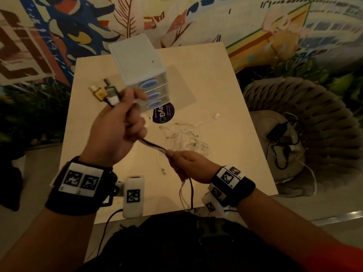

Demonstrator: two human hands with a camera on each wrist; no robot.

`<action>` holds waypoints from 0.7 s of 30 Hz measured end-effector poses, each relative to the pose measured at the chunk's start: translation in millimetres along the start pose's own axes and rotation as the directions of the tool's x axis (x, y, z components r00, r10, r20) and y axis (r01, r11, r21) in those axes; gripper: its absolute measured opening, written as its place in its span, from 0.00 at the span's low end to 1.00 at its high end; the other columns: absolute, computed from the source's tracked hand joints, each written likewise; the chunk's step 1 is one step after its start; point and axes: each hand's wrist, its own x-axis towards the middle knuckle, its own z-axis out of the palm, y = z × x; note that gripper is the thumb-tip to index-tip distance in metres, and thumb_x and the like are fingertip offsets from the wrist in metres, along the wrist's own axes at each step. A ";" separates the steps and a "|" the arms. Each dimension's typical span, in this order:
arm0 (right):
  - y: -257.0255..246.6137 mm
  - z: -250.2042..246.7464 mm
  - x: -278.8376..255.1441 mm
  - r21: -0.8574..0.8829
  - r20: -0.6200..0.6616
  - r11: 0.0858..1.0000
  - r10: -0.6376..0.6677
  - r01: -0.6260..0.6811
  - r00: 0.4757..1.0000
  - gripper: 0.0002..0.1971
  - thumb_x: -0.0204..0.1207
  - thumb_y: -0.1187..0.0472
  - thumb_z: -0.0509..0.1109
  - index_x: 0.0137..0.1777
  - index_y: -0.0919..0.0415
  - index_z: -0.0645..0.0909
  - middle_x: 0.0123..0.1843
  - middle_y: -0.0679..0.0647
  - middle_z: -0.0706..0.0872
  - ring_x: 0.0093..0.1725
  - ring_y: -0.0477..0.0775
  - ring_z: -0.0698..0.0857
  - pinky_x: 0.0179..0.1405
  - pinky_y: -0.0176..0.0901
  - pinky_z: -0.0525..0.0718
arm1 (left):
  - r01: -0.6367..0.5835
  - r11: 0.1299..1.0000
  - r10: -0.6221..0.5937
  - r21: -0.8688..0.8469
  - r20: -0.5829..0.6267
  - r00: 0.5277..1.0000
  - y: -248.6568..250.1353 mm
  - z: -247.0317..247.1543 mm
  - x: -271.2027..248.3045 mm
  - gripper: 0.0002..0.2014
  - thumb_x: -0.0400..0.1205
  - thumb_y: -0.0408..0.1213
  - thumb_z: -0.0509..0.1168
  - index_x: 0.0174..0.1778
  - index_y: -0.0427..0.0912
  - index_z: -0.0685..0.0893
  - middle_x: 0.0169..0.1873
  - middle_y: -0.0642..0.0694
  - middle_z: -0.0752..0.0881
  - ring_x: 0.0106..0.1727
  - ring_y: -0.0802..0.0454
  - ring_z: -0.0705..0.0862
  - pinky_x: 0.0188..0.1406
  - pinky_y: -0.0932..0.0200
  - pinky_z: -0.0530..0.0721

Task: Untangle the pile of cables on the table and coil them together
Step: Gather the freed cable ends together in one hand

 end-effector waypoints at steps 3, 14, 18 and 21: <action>35.3 -8.7 -8.8 -0.089 0.076 0.991 0.109 -0.102 0.991 0.33 0.82 0.30 0.52 0.39 0.55 0.86 0.38 0.50 0.91 0.41 0.52 0.89 0.56 0.51 0.87 | 0.096 0.990 -0.103 -0.108 -0.062 0.993 3.7 -17.9 2.4 0.22 0.92 0.52 0.52 0.35 0.49 0.76 0.24 0.50 0.52 0.19 0.57 0.53 0.21 0.60 0.56; 86.2 -178.2 72.1 -0.075 -0.594 0.832 0.406 -0.550 0.695 0.20 0.85 0.40 0.64 0.45 0.56 0.82 0.35 0.49 0.91 0.35 0.52 0.91 0.39 0.45 0.85 | 0.268 0.963 -0.268 -0.013 -0.046 0.962 -27.3 -33.2 4.2 0.24 0.87 0.53 0.55 0.26 0.47 0.63 0.18 0.51 0.57 0.18 0.56 0.53 0.19 0.60 0.54; 122.3 -198.7 106.6 -0.026 -0.559 0.693 0.587 -0.720 0.585 0.33 0.77 0.28 0.65 0.42 0.61 0.87 0.36 0.53 0.93 0.37 0.58 0.93 0.44 0.51 0.88 | 0.299 0.954 -0.298 0.018 -0.047 0.954 -35.5 -40.3 6.4 0.23 0.86 0.52 0.56 0.26 0.47 0.64 0.19 0.51 0.58 0.18 0.56 0.55 0.20 0.60 0.54; 141.6 -200.4 121.1 -0.054 -0.583 0.651 0.595 -0.757 0.553 0.32 0.69 0.27 0.71 0.41 0.60 0.89 0.40 0.57 0.93 0.42 0.63 0.92 0.54 0.58 0.90 | 0.311 0.950 -0.310 0.026 -0.043 0.950 -39.9 -49.0 7.2 0.23 0.87 0.51 0.56 0.26 0.47 0.65 0.19 0.51 0.58 0.18 0.56 0.55 0.20 0.59 0.54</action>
